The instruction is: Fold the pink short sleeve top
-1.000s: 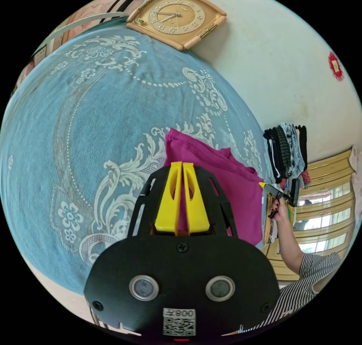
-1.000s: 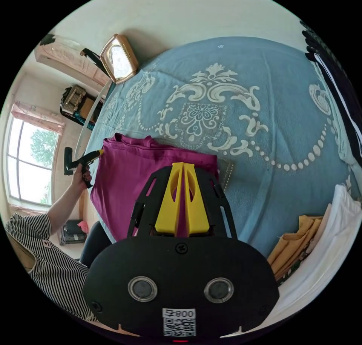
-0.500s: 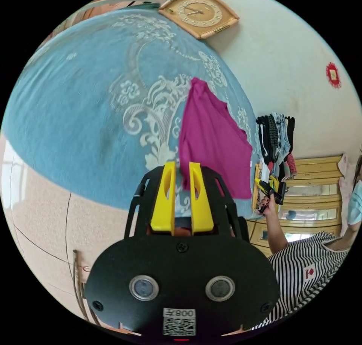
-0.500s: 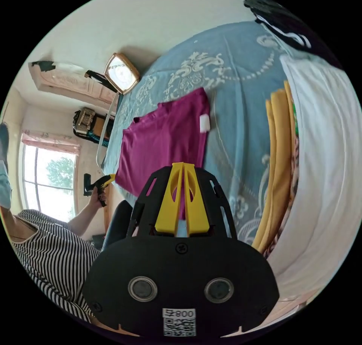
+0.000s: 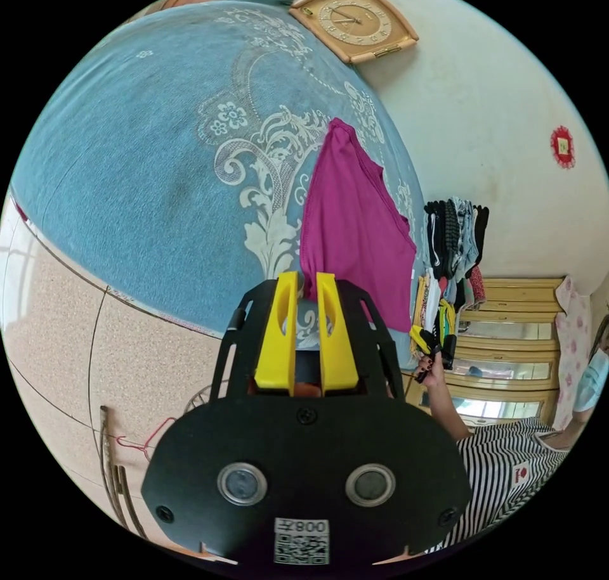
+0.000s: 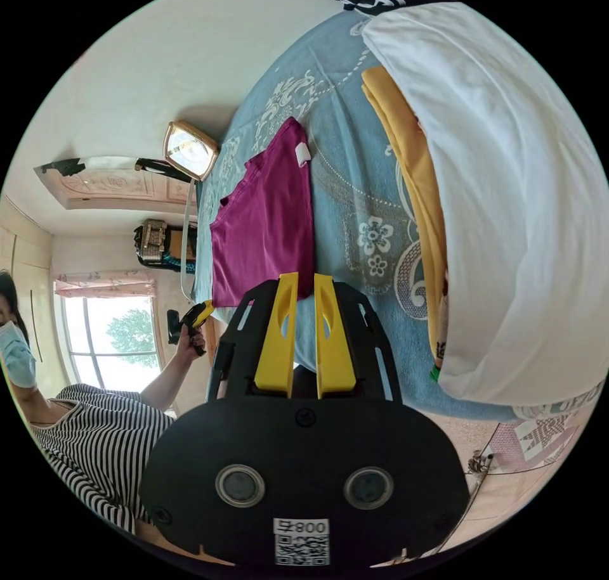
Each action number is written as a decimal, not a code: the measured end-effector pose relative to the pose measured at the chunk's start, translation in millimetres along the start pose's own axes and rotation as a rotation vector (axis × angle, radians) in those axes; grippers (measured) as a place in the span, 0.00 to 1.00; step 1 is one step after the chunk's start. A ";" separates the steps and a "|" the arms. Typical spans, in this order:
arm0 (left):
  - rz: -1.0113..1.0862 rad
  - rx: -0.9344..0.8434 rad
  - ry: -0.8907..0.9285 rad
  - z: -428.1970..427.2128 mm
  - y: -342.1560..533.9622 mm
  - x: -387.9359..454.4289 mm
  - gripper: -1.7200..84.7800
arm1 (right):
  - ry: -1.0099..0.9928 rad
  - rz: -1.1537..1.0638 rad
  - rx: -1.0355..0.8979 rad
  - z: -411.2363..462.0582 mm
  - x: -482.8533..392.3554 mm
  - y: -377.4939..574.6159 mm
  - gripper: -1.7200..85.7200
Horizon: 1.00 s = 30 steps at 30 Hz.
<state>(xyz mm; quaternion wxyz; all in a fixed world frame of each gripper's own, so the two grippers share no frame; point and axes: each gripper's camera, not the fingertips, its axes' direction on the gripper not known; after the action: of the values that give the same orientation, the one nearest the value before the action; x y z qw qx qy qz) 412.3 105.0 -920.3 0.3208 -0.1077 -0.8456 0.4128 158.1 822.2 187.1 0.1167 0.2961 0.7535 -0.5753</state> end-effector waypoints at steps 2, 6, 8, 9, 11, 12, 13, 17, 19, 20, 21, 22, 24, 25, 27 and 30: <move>-0.008 0.005 0.012 -5.4 6.0 6.3 0.08 | -0.013 0.007 -0.004 6.3 5.2 9.0 0.08; -0.024 -0.009 0.057 -7.5 13.0 18.2 0.06 | -0.038 0.008 -0.017 21.8 14.1 29.0 0.08; -0.032 -0.017 0.078 -8.4 15.8 28.8 0.05 | -0.050 0.014 -0.017 28.0 18.1 36.2 0.07; -0.036 -0.018 0.081 -9.2 16.2 31.9 0.05 | -0.056 0.016 -0.022 32.7 20.4 40.2 0.06; -0.039 -0.031 0.073 -13.6 17.1 47.3 0.04 | -0.054 0.021 -0.028 39.3 23.2 45.5 0.05; -0.037 -0.036 0.071 -15.2 17.3 51.7 0.04 | -0.055 0.022 -0.034 42.6 24.7 48.8 0.04; -0.026 -0.039 0.065 -19.8 17.4 61.7 0.04 | -0.055 0.022 -0.033 43.4 25.1 50.5 0.04; 0.004 0.005 0.043 -46.6 19.9 95.0 0.03 | -0.040 -0.026 -0.023 39.2 22.2 65.0 0.03; 0.009 0.012 0.040 -53.1 21.6 106.4 0.03 | -0.046 -0.036 -0.019 38.3 24.2 71.3 0.03; 0.005 -0.001 0.030 -52.2 22.5 114.5 0.04 | -0.056 -0.030 -0.025 41.3 27.5 74.7 0.03; 0.000 -0.011 0.022 -50.4 22.9 118.8 0.04 | -0.054 -0.015 -0.036 47.3 31.5 77.2 0.03; -0.013 -0.026 0.009 -46.2 23.7 127.7 0.04 | -0.049 -0.008 -0.041 50.6 33.4 78.3 0.03; -0.039 -0.036 0.002 -41.1 25.3 142.1 0.04 | -0.069 0.025 -0.043 62.4 40.6 82.1 0.02; -0.046 -0.018 -0.001 -41.9 27.1 154.3 0.04 | -0.077 0.036 -0.040 64.4 42.5 83.2 0.02; -0.048 0.008 -0.035 -46.0 29.9 176.1 0.05 | -0.098 0.050 -0.025 68.7 46.9 88.4 0.02; -0.032 0.065 -0.102 -56.9 35.4 221.6 0.05 | -0.108 0.047 -0.017 71.3 48.5 95.0 0.02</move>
<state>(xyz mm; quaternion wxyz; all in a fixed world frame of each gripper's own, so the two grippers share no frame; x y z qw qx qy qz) 274.4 262.4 -821.2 0.2870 -0.0626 -0.8487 0.4398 162.9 786.1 64.0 0.1732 0.2814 0.7437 -0.5812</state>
